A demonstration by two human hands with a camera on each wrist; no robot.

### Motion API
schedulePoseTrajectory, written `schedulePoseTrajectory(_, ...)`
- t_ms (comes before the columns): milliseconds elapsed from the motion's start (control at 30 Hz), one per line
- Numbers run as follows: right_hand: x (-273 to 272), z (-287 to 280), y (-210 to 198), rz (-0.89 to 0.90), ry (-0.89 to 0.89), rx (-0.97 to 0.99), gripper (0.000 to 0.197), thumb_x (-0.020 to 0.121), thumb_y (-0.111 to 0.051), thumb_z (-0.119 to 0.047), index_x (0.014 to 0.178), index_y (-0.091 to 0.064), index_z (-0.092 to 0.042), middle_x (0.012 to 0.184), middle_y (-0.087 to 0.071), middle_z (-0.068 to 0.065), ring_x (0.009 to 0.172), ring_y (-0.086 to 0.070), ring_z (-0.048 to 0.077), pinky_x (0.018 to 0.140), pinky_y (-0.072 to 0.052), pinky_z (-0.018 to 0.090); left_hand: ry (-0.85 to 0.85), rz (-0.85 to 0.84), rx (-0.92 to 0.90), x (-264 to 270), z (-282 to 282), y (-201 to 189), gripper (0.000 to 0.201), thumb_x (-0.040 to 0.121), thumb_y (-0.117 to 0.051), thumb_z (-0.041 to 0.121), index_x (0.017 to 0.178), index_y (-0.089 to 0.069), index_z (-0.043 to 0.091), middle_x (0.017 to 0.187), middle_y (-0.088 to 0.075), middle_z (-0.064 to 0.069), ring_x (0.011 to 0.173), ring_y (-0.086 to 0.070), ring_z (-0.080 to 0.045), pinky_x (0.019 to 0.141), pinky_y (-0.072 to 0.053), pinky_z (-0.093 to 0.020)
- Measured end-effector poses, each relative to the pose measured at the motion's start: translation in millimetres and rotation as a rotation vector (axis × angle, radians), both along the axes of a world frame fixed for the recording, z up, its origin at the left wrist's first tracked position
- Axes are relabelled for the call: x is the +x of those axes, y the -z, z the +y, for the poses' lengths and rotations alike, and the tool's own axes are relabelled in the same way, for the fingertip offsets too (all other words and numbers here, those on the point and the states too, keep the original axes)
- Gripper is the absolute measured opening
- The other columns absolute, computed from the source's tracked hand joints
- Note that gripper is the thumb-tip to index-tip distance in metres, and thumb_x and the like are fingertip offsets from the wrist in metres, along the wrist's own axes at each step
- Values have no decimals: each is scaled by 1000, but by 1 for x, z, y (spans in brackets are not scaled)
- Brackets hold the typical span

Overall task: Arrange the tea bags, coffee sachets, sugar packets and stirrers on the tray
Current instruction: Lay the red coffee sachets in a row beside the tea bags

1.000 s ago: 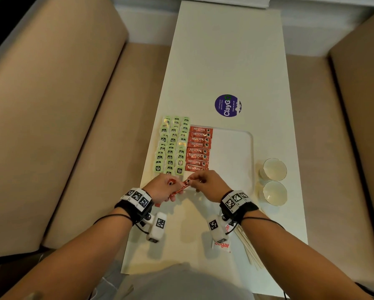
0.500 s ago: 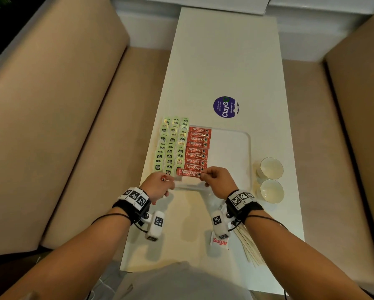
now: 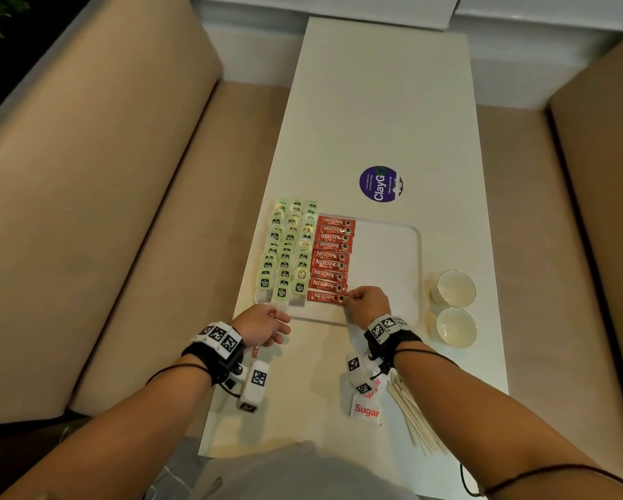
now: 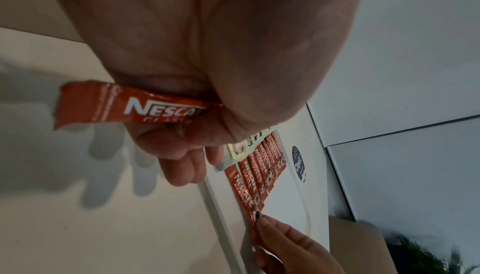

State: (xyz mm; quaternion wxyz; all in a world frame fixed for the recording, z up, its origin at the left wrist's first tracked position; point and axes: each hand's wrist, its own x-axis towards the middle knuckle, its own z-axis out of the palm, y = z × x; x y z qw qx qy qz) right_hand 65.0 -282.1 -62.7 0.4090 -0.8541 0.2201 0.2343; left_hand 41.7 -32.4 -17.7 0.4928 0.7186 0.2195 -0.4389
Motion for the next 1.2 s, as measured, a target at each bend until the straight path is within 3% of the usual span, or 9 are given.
schedulePoseTrajectory(133, 1, 4, 3, 8, 17, -22, 16, 93, -65, -21, 85, -78, -17, 81, -73, -2, 74, -66, 15, 67, -51, 23, 24, 21, 14, 2, 0, -5, 27, 90, -45, 6, 113, -60, 7, 99, -72, -12, 74, -53, -24, 47, -40, -25)
schedulePoseTrajectory(233, 1, 6, 5, -4, 20, -34, 16, 93, -65, -21, 88, -79, -16, 83, -73, -2, 75, -65, 15, 66, -47, 22, 7, 17, 2, 3, 2, -2, 33, 86, -45, 8, 116, -58, 6, 97, -71, -12, 76, -56, -26, 57, -41, -31)
schedulePoseTrajectory(367, 0, 7, 7, -13, 38, -38, 16, 94, -66, -25, 89, -79, -17, 84, -74, -1, 76, -67, 17, 68, -49, 24, 3, 7, -26, 4, -2, 1, 28, 98, -36, -4, 119, -53, 2, 96, -62, -16, 63, -56, -20, 49, -46, -22)
schedulePoseTrajectory(533, -1, 8, 9, -31, 36, -52, 14, 92, -68, -26, 85, -77, -20, 82, -72, -3, 76, -66, 16, 68, -48, 24, 9, 51, -82, 6, -5, 0, 31, 101, -36, -6, 126, -48, 8, 97, -62, -15, 67, -58, -22, 55, -48, -24)
schedulePoseTrajectory(667, -2, 7, 7, -41, 38, -55, 14, 91, -70, -28, 80, -75, -20, 80, -73, -3, 77, -67, 17, 71, -52, 26, 4, 47, -125, 5, -7, -3, 42, 99, -38, -9, 132, -49, 15, 113, -66, -15, 82, -63, -29, 63, -50, -30)
schedulePoseTrajectory(833, -4, 5, 5, -67, 123, -33, 26, 88, -74, -40, 77, -66, -18, 76, -70, -3, 72, -65, 16, 62, -46, 26, 51, 9, -184, 4, -6, -7, 68, 92, -42, -19, 147, -40, 21, 125, -66, -12, 90, -71, -28, 70, -58, -32)
schedulePoseTrajectory(1000, -12, 19, -10, -218, -109, 164, 16, 92, -73, -32, 82, -72, -20, 73, -68, -7, 66, -60, 8, 67, -47, 22, 106, -24, -253, 5, -8, -15, 70, 92, -46, -18, 146, -38, 27, 125, -66, -13, 95, -72, -28, 84, -58, -38)
schedulePoseTrajectory(1100, -11, 29, -23, -237, -241, 299, 7, 93, -73, -31, 89, -77, -27, 81, -74, -10, 76, -67, 5, 76, -54, 27, 162, -45, -283, 7, -12, -17, 73, 93, -47, -14, 152, -32, 27, 127, -65, -13, 102, -73, -29, 88, -58, -40)
schedulePoseTrajectory(1200, -11, 40, -35, -258, -437, 382, 12, 94, -70, -29, 101, -79, -33, 93, -76, -11, 83, -70, 6, 78, -58, 28, 236, -83, -344, 10, -17, -24, 75, 93, -46, -16, 148, -39, 34, 131, -60, -13, 106, -71, -33, 87, -58, -40)
